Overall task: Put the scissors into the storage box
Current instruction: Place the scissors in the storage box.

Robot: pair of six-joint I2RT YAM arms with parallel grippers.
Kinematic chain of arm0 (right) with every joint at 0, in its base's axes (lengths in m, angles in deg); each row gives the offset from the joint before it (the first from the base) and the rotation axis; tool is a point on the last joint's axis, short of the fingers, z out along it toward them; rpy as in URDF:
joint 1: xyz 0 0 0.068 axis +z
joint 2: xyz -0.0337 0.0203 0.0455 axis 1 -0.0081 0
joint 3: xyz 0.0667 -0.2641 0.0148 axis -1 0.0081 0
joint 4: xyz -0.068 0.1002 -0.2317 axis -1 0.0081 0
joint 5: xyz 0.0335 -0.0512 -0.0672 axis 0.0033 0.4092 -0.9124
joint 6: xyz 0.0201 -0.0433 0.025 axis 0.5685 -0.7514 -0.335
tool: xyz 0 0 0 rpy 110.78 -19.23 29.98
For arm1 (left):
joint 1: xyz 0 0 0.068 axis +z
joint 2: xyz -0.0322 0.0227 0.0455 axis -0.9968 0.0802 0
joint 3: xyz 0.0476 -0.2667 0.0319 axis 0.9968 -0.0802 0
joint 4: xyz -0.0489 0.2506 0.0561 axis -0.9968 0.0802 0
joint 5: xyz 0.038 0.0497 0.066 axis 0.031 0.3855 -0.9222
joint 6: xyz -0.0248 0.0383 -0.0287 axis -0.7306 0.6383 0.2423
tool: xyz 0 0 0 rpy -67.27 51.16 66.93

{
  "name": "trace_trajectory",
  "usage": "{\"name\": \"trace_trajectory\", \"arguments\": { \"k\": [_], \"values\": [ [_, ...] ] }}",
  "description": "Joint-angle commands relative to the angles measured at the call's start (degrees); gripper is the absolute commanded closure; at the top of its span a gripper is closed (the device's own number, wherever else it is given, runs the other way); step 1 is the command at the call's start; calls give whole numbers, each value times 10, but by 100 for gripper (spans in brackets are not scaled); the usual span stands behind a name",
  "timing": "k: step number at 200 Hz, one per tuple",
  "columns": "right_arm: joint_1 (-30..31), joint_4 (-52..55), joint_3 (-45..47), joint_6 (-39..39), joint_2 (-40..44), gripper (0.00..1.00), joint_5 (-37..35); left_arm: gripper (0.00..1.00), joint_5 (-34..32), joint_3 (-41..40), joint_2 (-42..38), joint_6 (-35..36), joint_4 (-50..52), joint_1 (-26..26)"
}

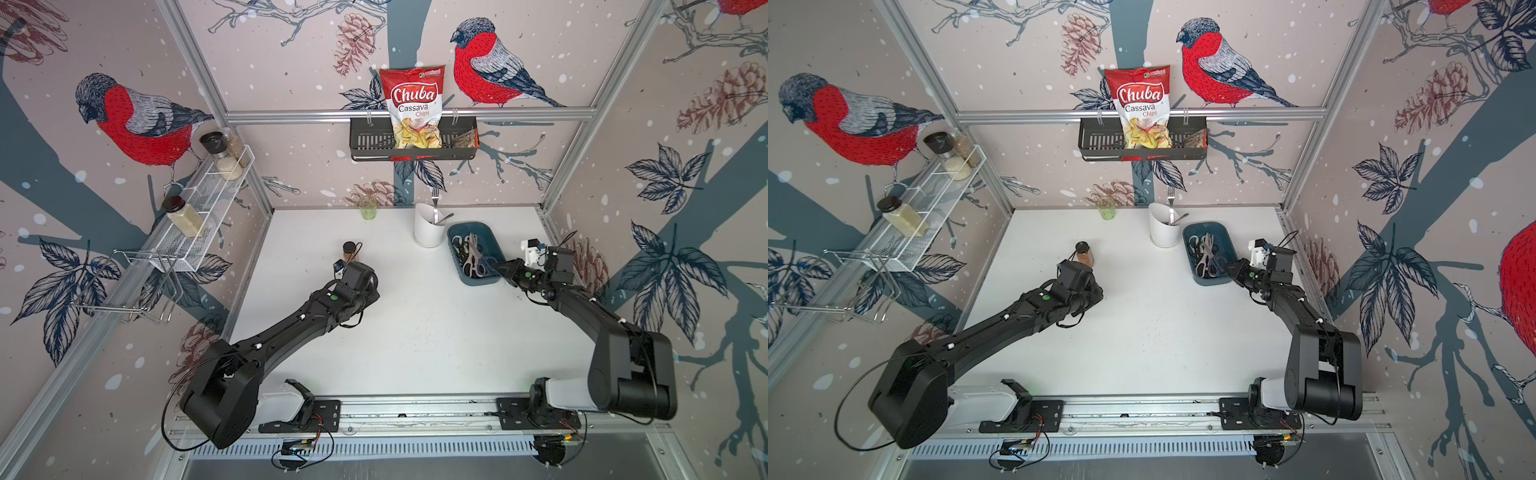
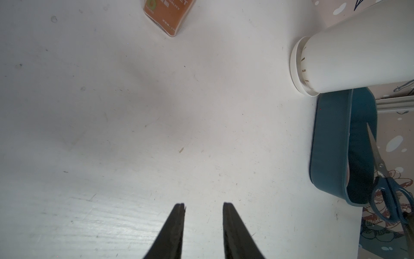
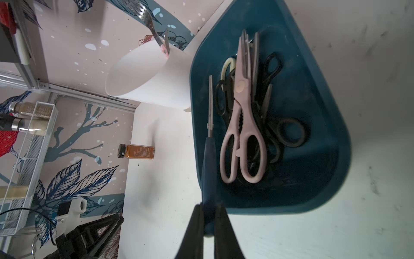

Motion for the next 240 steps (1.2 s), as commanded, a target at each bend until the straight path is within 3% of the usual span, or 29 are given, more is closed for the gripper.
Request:
{"name": "trace_trajectory", "arguments": {
  "k": [1, 106, 116, 142, 175, 201, 226, 240],
  "values": [
    [0, -51, 11, 23, -6, 95, -3, 66, -5, 2, 3, 0, -6, 2],
    [40, -158, -14, 60, -100, 90, -46, 66, -63, -15, -32, -12, 8, 10],
    [40, -155, -16, 57, -102, 85, -51, 66, -70, -20, -37, -14, 10, 11],
    [39, -125, -18, 33, -78, 59, -78, 65, -98, -34, -55, -10, 11, 21],
    [30, -45, -25, -20, -14, 50, -166, 63, -127, -40, -76, 33, 17, 79],
    [19, -6, -27, -40, 26, 48, -302, 56, -155, -47, -89, 91, -6, 138],
    [17, -56, 13, -91, 50, 47, -404, 50, -211, -62, -93, 162, -51, 187],
    [15, -110, 53, -105, 65, 47, -452, 39, -270, -74, -86, 207, -88, 199]
  ]
}}
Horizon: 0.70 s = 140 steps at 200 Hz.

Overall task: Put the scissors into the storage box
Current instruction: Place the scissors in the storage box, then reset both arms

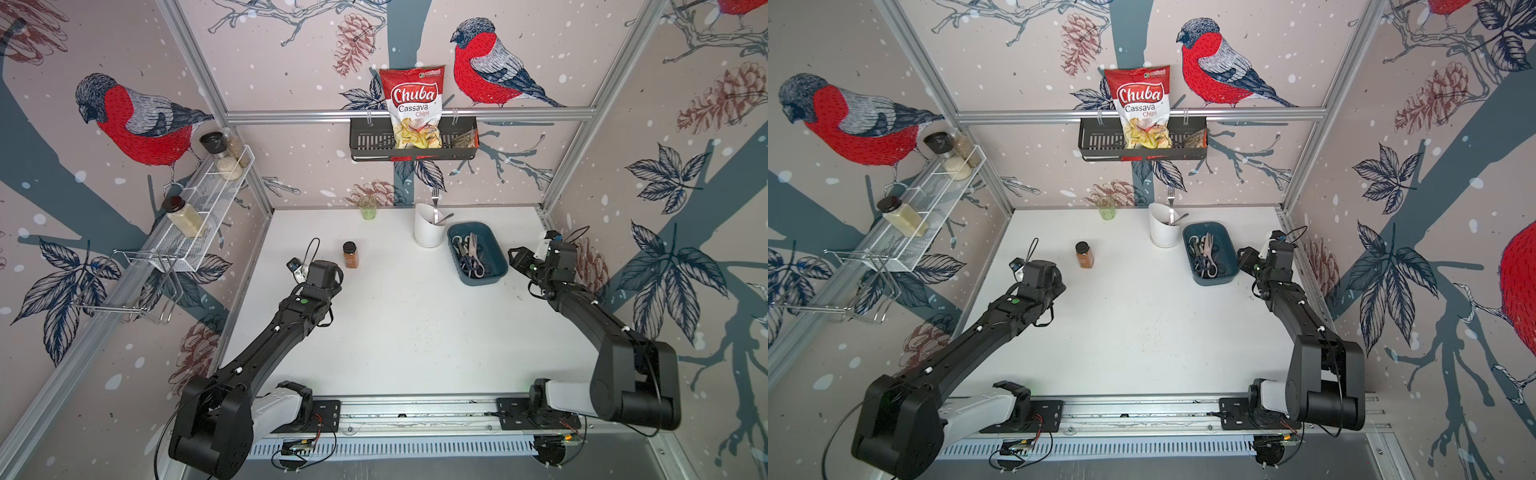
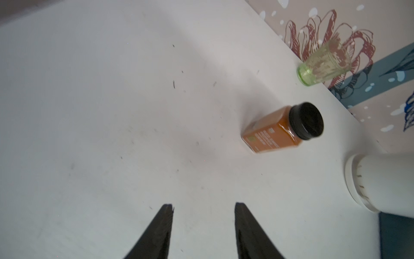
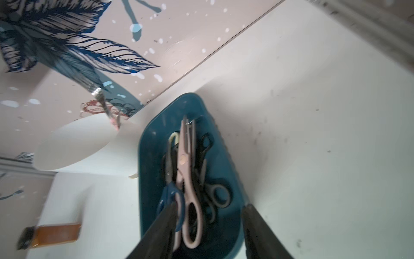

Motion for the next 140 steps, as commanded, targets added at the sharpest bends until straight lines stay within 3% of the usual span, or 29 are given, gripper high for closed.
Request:
{"name": "trace_trajectory", "arguments": {
  "k": [1, 12, 28, 42, 65, 110, 140],
  "values": [
    [-3, -66, 47, -54, 21, 47, -140, 39, -105, -16, 4, 103, -76, 21],
    [-2, -136, 90, -76, 30, 47, -166, 36, -117, -33, 13, 177, -139, 30],
    [-1, -252, 150, -110, 30, 47, -184, 32, -85, -51, 36, 299, -228, 44],
    [0, -325, 179, -125, 16, 47, -193, 32, -72, -51, 71, 349, -265, 58],
    [15, -432, 214, -149, -16, 47, -193, 32, -33, -65, 131, 374, -339, 95],
    [96, -691, 294, -224, -111, 46, -288, 33, -25, -137, 173, 438, -567, 103],
    [96, -673, 289, -214, -115, 44, -300, 35, -57, -163, 202, 429, -678, 109]
  ]
}}
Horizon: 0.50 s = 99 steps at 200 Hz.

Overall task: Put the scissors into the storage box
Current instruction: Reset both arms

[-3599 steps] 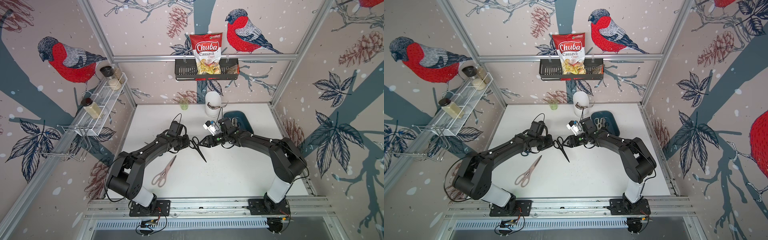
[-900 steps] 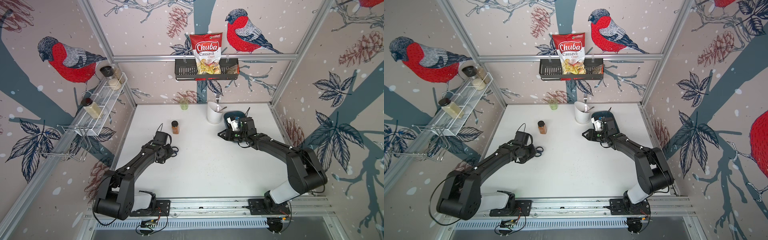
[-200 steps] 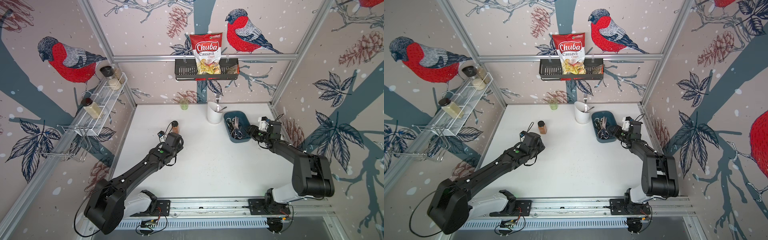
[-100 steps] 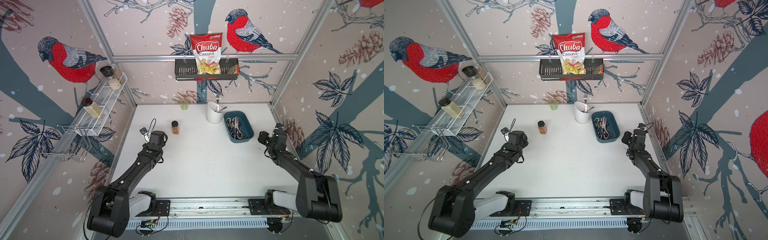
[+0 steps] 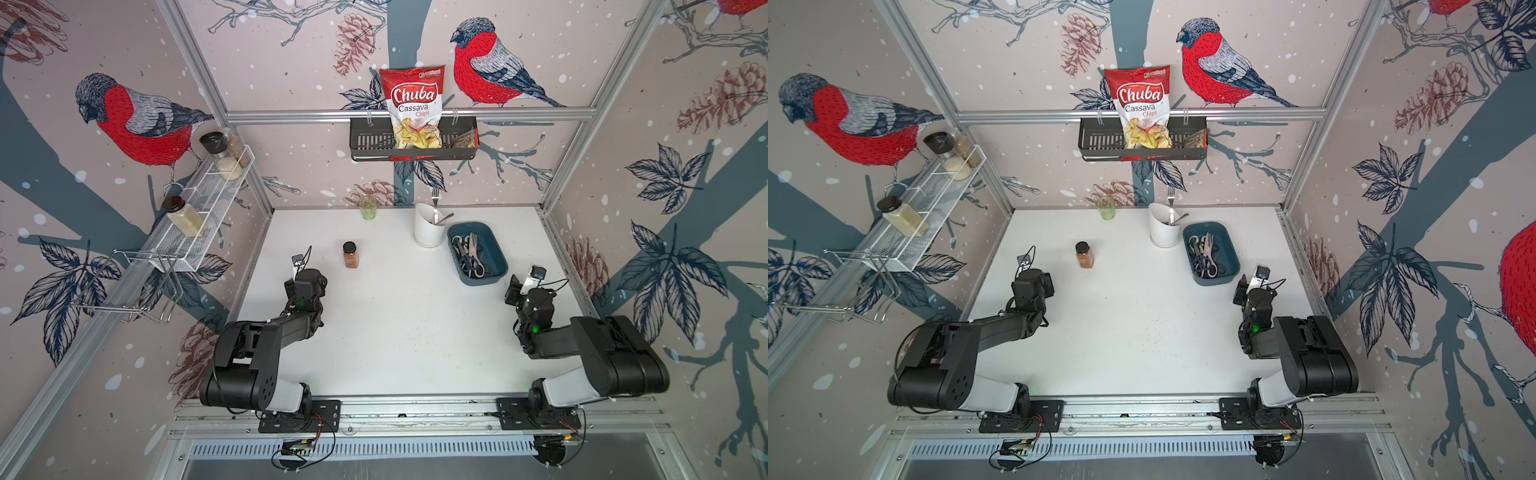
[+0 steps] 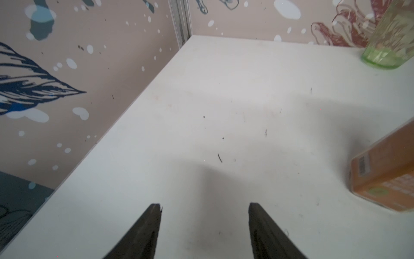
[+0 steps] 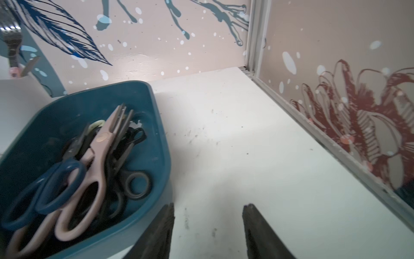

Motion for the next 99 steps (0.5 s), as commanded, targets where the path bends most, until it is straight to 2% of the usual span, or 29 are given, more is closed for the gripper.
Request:
{"name": "trace_trajectory", "arguments": {
  "k": [1, 7, 14, 20, 26, 30, 33, 36, 44, 56, 61, 74, 88, 99],
  "values": [
    [1, -86, -7, -15, -6, 44, -28, 35, -22, -15, 24, 9, -155, 6],
    [-3, -70, -16, -10, -7, 44, -26, 35, -26, -22, 34, 16, -188, 5],
    [-15, -47, -26, -4, -4, 43, -3, 35, -23, -15, 28, 13, -162, 4],
    [-27, -29, -32, 1, -3, 37, 25, 36, -21, -17, 25, 11, -161, 5],
    [-34, -17, -36, 5, -1, 28, 41, 36, -16, -31, 25, 18, -193, 3],
    [-35, -19, -35, 5, -1, 7, 41, 36, -7, -38, 21, 21, -198, 2],
    [-34, -22, -35, 4, -2, 0, 40, 36, 2, -42, 18, 23, -199, 2],
    [-33, -24, -33, 4, -2, 0, 39, 35, 11, -46, 18, 27, -209, 2],
    [-32, -24, -34, 4, -2, 0, 38, 22, 28, -59, 21, 37, -237, 2],
    [-32, -24, -33, 4, -1, 0, 38, 19, 33, -59, 19, 36, -235, 3],
    [-32, -23, -34, 4, -2, 0, 38, 6, 40, -63, 19, 39, -241, 4],
    [-32, -24, -34, 4, -1, 0, 37, 4, 56, -83, 19, 41, -273, 5],
    [-31, -25, -33, 4, 0, 0, 36, 1, 51, -116, 60, 54, -392, 4],
    [-30, -26, -32, 3, 0, 0, 35, 2, 50, -100, 35, 45, -318, 1]
  ]
}}
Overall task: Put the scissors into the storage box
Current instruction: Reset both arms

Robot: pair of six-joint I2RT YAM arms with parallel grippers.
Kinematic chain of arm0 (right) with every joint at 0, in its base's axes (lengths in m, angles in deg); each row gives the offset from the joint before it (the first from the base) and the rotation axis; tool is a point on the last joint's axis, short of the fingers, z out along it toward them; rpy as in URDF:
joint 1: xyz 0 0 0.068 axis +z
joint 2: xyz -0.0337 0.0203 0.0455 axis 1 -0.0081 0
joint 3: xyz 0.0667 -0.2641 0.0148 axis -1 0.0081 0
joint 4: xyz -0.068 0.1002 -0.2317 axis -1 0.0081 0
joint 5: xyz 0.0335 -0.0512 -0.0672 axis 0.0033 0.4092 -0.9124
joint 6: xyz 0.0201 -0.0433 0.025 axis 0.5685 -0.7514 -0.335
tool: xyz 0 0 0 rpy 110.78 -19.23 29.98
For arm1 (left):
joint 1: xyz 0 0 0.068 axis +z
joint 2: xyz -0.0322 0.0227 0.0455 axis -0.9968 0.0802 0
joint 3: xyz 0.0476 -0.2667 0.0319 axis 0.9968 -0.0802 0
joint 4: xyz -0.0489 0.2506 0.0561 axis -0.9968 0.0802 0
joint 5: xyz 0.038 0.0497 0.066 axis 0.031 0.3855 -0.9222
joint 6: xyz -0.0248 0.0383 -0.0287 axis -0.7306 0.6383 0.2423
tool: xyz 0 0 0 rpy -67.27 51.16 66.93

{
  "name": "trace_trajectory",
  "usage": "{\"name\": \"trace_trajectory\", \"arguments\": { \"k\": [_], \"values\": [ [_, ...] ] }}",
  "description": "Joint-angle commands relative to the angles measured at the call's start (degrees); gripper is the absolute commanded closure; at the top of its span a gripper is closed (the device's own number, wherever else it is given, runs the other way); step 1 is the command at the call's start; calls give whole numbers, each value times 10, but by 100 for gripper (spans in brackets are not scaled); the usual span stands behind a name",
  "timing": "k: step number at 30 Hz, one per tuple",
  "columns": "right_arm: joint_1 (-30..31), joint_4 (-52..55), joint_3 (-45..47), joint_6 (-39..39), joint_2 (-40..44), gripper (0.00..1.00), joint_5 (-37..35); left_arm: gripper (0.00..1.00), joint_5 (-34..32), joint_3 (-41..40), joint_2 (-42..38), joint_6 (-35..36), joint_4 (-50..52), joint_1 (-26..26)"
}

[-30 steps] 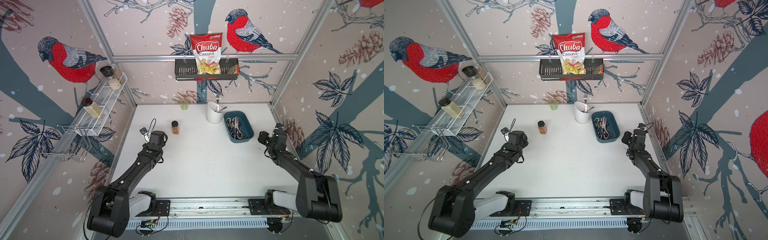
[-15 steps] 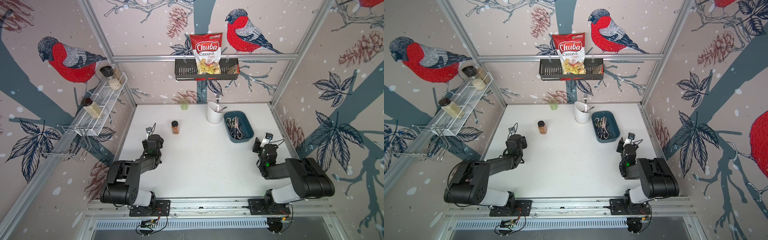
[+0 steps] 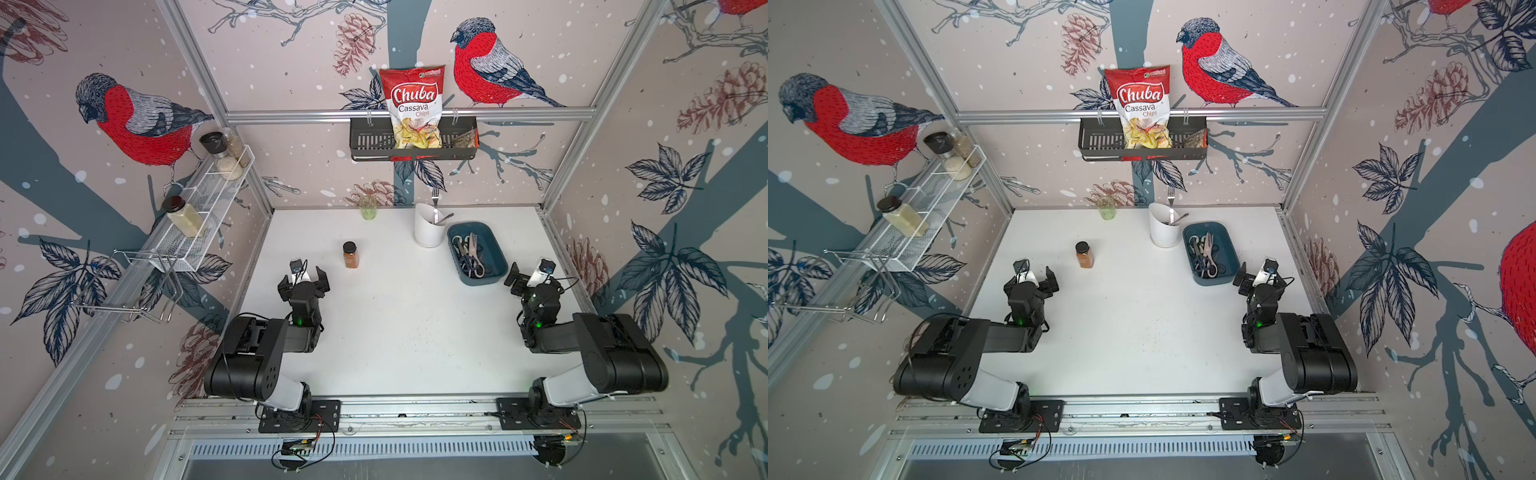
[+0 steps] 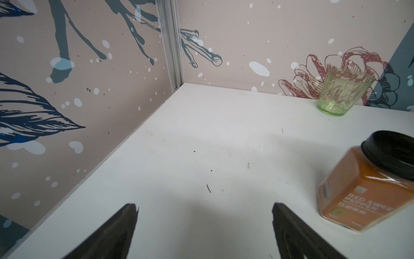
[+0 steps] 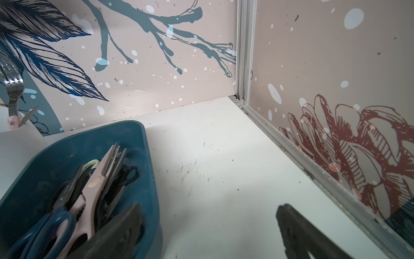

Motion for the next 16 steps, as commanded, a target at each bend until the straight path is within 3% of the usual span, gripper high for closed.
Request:
{"name": "trace_trajectory", "arguments": {
  "k": [1, 3, 5, 16],
  "values": [
    [2, -6, -1, 1, 3, 0, 2, 2, 17, 4, -11, 10, -36, -2],
    [2, -6, -1, 1, 3, 0, 2, 2, 10, -5, 9, 19, -88, -4],
    [2, -6, -1, 1, 3, 0, 2, 2, 14, 5, -8, 10, -38, -3],
    [-9, 2, -3, 3, 4, 0, 28, 2, 14, 3, -3, 13, -50, -3]
  ]
}}
